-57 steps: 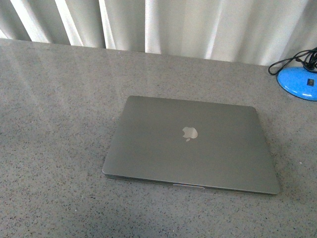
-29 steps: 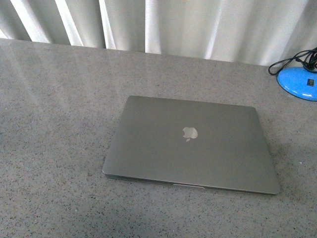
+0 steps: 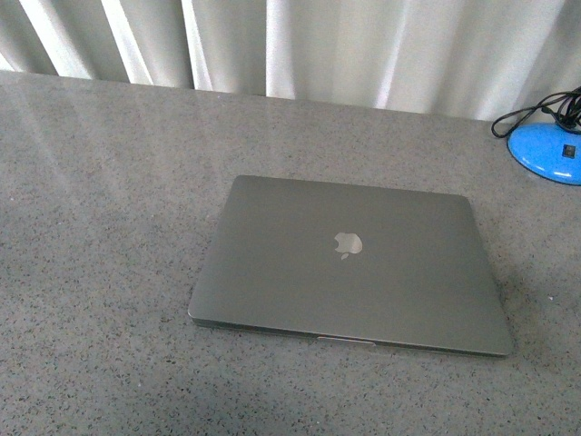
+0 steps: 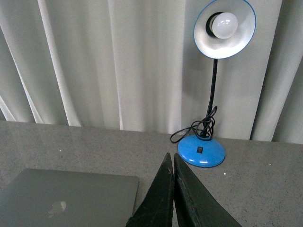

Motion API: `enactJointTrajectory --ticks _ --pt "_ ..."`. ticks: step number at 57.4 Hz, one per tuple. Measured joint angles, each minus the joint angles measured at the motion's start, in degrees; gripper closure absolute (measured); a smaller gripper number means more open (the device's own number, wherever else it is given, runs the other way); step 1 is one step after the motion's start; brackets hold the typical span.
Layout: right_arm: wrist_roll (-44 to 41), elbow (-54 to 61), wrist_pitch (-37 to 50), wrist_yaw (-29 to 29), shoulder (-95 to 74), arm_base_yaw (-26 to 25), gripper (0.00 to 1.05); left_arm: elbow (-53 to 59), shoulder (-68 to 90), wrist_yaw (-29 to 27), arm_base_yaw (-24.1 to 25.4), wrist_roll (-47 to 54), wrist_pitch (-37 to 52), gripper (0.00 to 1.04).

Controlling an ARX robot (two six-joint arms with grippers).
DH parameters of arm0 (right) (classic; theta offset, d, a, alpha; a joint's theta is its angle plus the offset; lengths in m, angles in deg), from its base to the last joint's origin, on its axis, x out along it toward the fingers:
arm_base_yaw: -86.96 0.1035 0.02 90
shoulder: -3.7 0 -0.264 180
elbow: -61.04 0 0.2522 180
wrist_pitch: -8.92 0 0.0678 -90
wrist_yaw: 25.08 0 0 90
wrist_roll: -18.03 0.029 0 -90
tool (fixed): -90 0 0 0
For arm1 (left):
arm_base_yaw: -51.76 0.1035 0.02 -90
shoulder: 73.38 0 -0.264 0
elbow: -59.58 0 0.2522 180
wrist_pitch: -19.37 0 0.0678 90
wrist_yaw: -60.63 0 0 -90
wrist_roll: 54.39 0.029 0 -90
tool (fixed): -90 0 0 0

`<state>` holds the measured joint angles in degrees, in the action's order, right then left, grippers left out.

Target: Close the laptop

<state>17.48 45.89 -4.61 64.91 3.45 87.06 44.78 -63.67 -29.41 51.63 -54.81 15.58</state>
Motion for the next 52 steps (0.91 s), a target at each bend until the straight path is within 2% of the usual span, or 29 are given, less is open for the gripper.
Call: enactJointTrajectory --ticks 6,10,12,32,41,44,52 --pt "0.0 0.0 -0.1 0.0 0.0 0.0 1.04 0.0 -7.3 0.0 0.0 0.0 -9.2 1.01" --pt "0.0 0.0 -0.1 0.0 0.0 0.0 1.04 0.0 -9.4 0.0 0.0 0.0 -9.7 1.01" --pt "0.0 0.0 -0.1 0.0 0.0 0.0 1.03 0.0 -9.5 0.0 0.0 0.0 -9.7 0.96" --pt "0.0 0.0 -0.1 0.0 0.0 0.0 0.43 0.0 -9.5 0.0 0.0 0.0 -9.9 0.38" --pt "0.0 0.0 -0.1 0.0 0.0 0.0 0.15 0.0 -9.5 0.0 0.0 0.0 -9.9 0.07" --pt "0.0 0.0 -0.1 0.0 0.0 0.0 0.08 0.0 -9.5 0.0 0.0 0.2 -9.9 0.06" --pt "0.0 0.0 -0.1 0.0 0.0 0.0 0.1 0.0 -9.5 0.0 0.0 0.2 -9.9 0.07"
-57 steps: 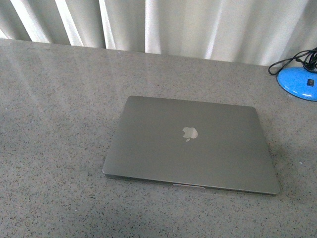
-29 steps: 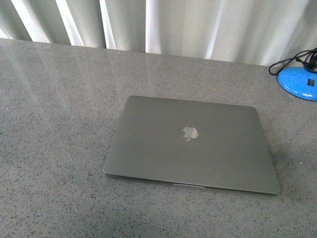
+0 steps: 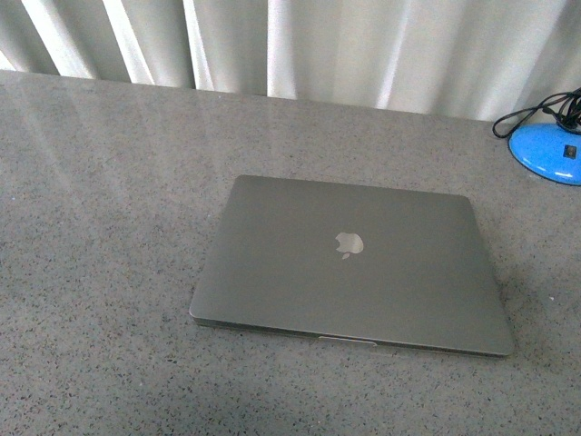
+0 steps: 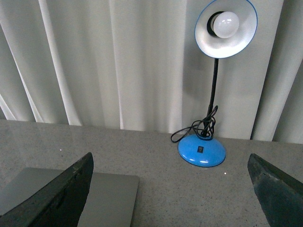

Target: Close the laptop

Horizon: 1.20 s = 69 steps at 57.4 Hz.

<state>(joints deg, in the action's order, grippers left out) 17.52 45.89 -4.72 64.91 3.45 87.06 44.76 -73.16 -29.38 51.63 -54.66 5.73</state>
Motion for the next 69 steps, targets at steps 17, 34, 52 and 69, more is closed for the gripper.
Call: enactJointTrajectory --ticks 17,34,52,69 --pt "0.0 0.0 0.0 0.0 0.0 0.0 0.1 0.0 0.0 0.0 0.0 0.0 0.0 0.07" --pt "0.0 0.0 0.0 0.0 0.0 0.0 0.1 0.0 0.0 0.0 0.0 0.0 0.0 0.07" --pt "0.0 0.0 0.0 0.0 0.0 0.0 0.1 0.0 0.0 0.0 0.0 0.0 0.0 0.07" --pt "0.0 0.0 0.0 0.0 0.0 0.0 0.1 0.0 0.0 0.0 0.0 0.0 0.0 0.07"
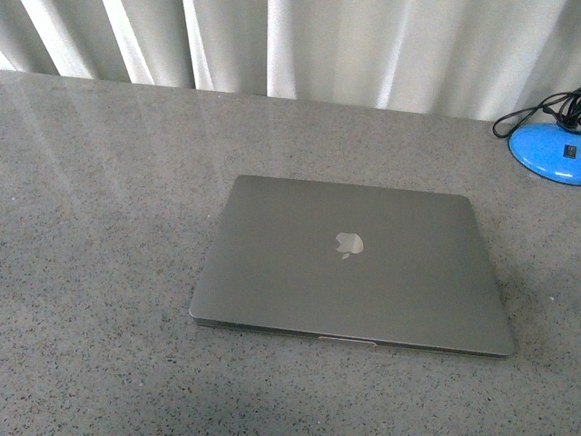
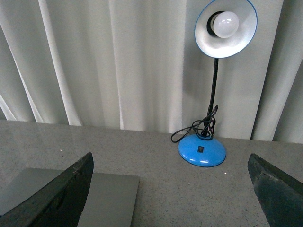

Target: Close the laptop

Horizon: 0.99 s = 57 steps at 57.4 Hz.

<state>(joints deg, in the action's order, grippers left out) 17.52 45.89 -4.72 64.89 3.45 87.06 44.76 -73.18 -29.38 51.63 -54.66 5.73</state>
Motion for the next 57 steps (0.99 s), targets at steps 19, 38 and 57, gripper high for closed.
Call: enactJointTrajectory --ticks 19,38,57 --pt "0.0 0.0 0.0 0.0 0.0 0.0 0.1 0.0 0.0 0.0 0.0 0.0 0.0 0.07" --pt "0.0 0.0 0.0 0.0 0.0 0.0 0.1 0.0 0.0 0.0 0.0 0.0 0.0 0.07" --pt "0.0 0.0 0.0 0.0 0.0 0.0 0.1 0.0 0.0 0.0 0.0 0.0 0.0 0.07"
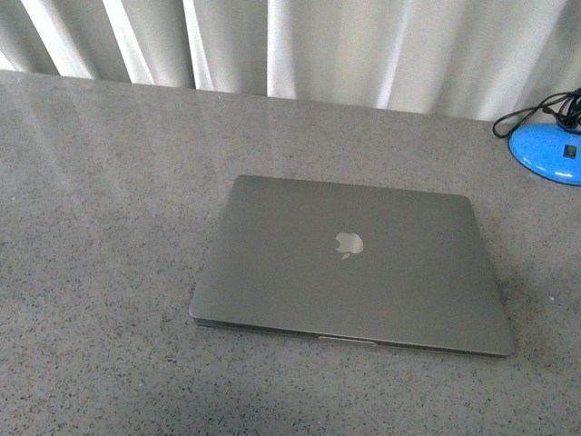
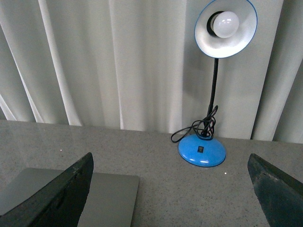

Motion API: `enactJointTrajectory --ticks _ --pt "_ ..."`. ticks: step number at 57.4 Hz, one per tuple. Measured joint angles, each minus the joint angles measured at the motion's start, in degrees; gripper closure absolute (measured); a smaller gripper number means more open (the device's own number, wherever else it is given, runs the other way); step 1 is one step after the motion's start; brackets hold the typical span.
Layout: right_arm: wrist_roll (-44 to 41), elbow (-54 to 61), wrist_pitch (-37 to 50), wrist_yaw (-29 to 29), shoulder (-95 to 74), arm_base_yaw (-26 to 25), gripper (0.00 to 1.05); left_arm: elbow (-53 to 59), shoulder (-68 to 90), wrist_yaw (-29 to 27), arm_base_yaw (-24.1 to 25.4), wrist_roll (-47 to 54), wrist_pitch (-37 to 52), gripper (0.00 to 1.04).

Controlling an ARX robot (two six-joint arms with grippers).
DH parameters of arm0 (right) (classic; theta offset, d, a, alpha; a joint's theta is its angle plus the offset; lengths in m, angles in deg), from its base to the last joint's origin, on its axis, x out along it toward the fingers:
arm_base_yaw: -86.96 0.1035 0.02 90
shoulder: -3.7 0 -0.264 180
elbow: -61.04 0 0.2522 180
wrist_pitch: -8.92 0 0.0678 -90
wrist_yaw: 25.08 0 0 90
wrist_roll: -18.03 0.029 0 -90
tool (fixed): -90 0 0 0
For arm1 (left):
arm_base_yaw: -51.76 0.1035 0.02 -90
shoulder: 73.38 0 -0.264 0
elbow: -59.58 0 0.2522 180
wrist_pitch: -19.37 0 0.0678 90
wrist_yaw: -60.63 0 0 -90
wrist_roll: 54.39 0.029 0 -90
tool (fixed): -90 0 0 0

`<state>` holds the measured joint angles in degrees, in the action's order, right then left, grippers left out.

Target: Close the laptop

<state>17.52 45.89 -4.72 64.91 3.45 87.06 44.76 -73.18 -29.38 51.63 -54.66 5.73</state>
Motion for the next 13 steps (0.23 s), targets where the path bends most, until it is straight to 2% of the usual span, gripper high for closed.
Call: enactJointTrajectory --ticks 13 --pt "0.0 0.0 0.0 0.0 0.0 0.0 0.1 0.0 0.0 0.0 0.0 0.0 0.0 0.07"
